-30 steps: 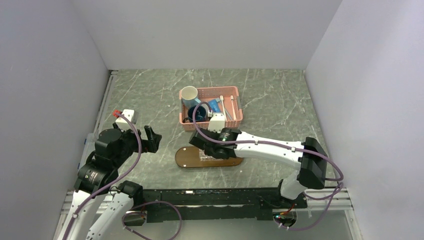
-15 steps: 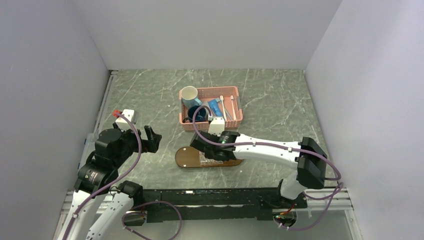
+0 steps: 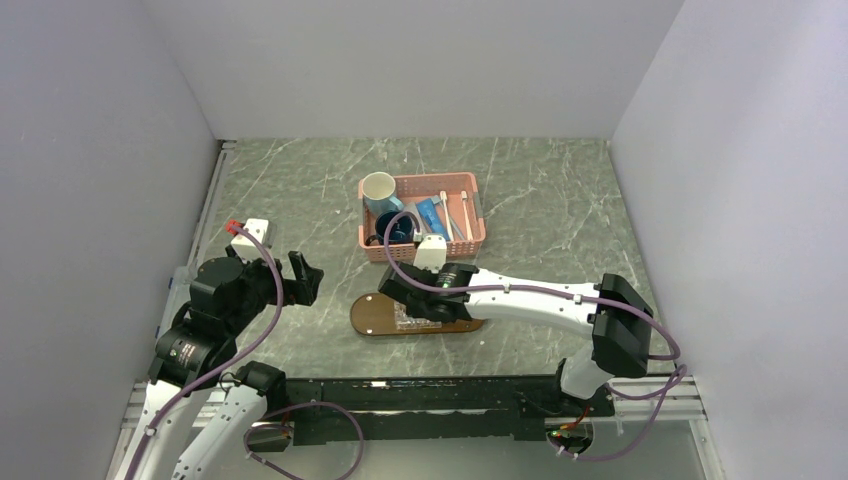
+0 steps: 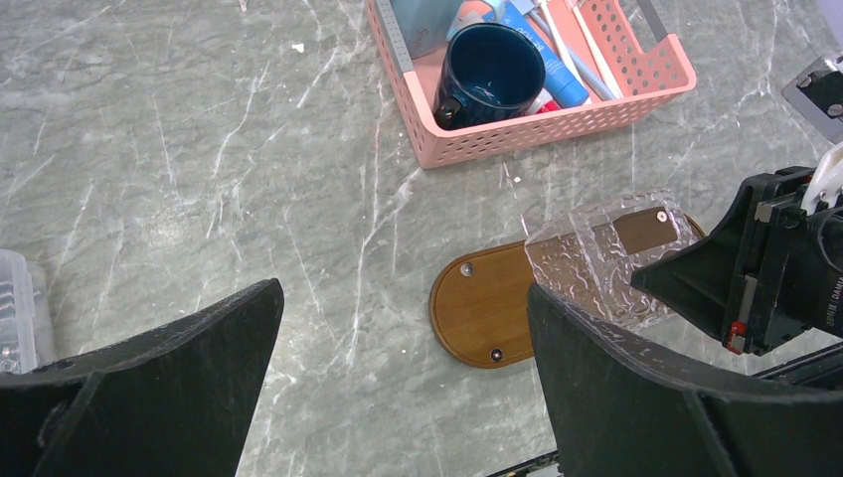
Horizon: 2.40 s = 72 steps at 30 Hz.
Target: Prepare toiletry sets of a toothbrush and toothpaste on the tray
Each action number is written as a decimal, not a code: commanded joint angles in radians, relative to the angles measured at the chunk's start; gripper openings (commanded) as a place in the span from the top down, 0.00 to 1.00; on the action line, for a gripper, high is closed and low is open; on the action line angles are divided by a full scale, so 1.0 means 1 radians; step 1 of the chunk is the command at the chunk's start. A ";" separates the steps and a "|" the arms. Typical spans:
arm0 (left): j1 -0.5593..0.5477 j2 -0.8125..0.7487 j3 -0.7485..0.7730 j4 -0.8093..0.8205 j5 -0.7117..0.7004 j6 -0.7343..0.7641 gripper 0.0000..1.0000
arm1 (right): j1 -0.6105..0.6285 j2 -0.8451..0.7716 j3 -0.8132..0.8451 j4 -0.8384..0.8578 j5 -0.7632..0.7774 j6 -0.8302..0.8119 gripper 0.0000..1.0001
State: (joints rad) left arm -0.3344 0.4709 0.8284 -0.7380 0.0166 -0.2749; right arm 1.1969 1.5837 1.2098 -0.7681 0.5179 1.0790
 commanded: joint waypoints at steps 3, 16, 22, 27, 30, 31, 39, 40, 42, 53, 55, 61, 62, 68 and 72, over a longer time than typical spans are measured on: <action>0.002 0.002 -0.004 0.026 -0.014 0.005 0.01 | 0.007 0.003 -0.018 0.027 0.002 -0.009 1.00; 0.003 0.001 -0.003 0.024 -0.014 0.005 0.01 | 0.019 -0.002 -0.032 0.017 0.008 0.006 1.00; 0.002 0.000 -0.004 0.024 -0.014 0.005 0.01 | 0.024 -0.009 -0.026 -0.003 0.027 0.019 0.88; 0.002 -0.003 -0.003 0.024 -0.014 0.004 0.01 | 0.030 -0.014 -0.018 -0.014 0.034 0.024 0.85; 0.002 -0.003 -0.004 0.023 -0.014 0.005 0.01 | 0.034 -0.016 -0.007 -0.029 0.043 0.029 0.82; 0.003 -0.003 -0.003 0.024 -0.014 0.005 0.01 | 0.035 -0.016 -0.002 -0.035 0.047 0.032 0.81; 0.002 -0.004 -0.003 0.024 -0.014 0.005 0.01 | 0.045 -0.040 0.024 -0.067 0.077 0.036 0.76; 0.002 -0.005 -0.003 0.024 -0.014 0.005 0.01 | 0.045 -0.041 0.027 -0.069 0.080 0.035 0.76; 0.002 -0.005 -0.003 0.023 -0.014 0.005 0.01 | 0.048 -0.040 0.037 -0.077 0.083 0.036 0.75; 0.002 -0.006 -0.004 0.024 -0.014 0.005 0.01 | 0.053 -0.035 0.097 -0.106 0.103 0.021 0.71; 0.003 -0.006 -0.003 0.024 -0.014 0.005 0.01 | 0.053 -0.034 0.118 -0.125 0.117 0.014 0.70; 0.002 -0.003 -0.003 0.024 -0.014 0.005 0.01 | 0.054 -0.023 0.194 -0.167 0.157 -0.024 0.68; 0.002 -0.003 -0.003 0.025 -0.014 0.005 0.01 | 0.054 -0.020 0.209 -0.173 0.166 -0.035 0.68; 0.004 -0.002 -0.004 0.025 -0.014 0.005 0.01 | 0.033 0.011 0.308 -0.167 0.184 -0.156 0.67; 0.003 -0.004 -0.003 0.026 -0.014 0.005 0.00 | -0.006 0.027 0.374 -0.125 0.159 -0.271 0.67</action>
State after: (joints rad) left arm -0.3344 0.4709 0.8284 -0.7380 0.0101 -0.2749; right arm 1.2251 1.5967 1.5063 -0.9253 0.6613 0.9436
